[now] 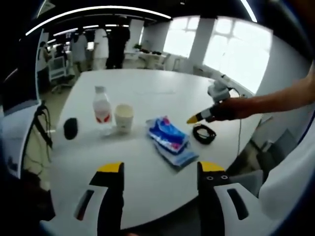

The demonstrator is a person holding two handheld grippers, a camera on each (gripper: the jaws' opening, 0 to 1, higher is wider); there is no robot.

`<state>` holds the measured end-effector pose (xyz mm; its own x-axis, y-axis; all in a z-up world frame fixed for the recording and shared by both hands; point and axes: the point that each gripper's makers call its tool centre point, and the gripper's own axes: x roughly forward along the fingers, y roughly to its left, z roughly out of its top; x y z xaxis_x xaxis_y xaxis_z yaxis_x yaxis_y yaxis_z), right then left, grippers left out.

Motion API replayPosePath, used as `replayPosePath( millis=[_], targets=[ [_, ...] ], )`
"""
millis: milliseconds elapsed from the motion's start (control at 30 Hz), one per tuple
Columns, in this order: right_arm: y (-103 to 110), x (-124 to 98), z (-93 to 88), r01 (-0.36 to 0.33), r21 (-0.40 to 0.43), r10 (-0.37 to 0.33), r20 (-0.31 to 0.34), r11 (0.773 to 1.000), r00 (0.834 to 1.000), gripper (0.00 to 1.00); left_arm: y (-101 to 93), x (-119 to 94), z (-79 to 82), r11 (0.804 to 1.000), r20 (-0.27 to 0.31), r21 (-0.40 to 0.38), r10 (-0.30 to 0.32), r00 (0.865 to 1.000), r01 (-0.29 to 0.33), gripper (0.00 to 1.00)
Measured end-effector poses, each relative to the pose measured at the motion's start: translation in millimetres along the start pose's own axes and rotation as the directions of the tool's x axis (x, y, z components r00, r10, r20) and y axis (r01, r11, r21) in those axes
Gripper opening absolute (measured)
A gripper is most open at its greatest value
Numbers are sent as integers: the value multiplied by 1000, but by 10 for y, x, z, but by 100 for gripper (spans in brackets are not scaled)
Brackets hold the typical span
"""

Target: Arrange the tabletop items into an orderly group along one side of the table until the central work area is clear of visible clutter.

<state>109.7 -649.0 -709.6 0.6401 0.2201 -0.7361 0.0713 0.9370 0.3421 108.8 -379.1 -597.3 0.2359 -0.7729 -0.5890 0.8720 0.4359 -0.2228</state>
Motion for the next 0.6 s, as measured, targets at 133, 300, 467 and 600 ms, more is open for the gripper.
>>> replayPosePath(
  millis=[133,300,467,600],
  targets=[
    [85,82,63,-15,-59,13,-29,998,999,11,25,-9,1,1000,7,4,12,1000,-12,61],
    [224,224,141,-42,-205,28,-71,978,997,13,50,-26,11,1000,10,10,19,1000,-19,63],
    [230,339,282,-36,-305,8,-92,952,996,15,122,-52,59,998,8,52,23,1000,-23,66],
    [219,441,395,-30,-402,-15,-107,915,994,18,213,-57,87,998,7,63,27,1000,-27,67]
  ],
)
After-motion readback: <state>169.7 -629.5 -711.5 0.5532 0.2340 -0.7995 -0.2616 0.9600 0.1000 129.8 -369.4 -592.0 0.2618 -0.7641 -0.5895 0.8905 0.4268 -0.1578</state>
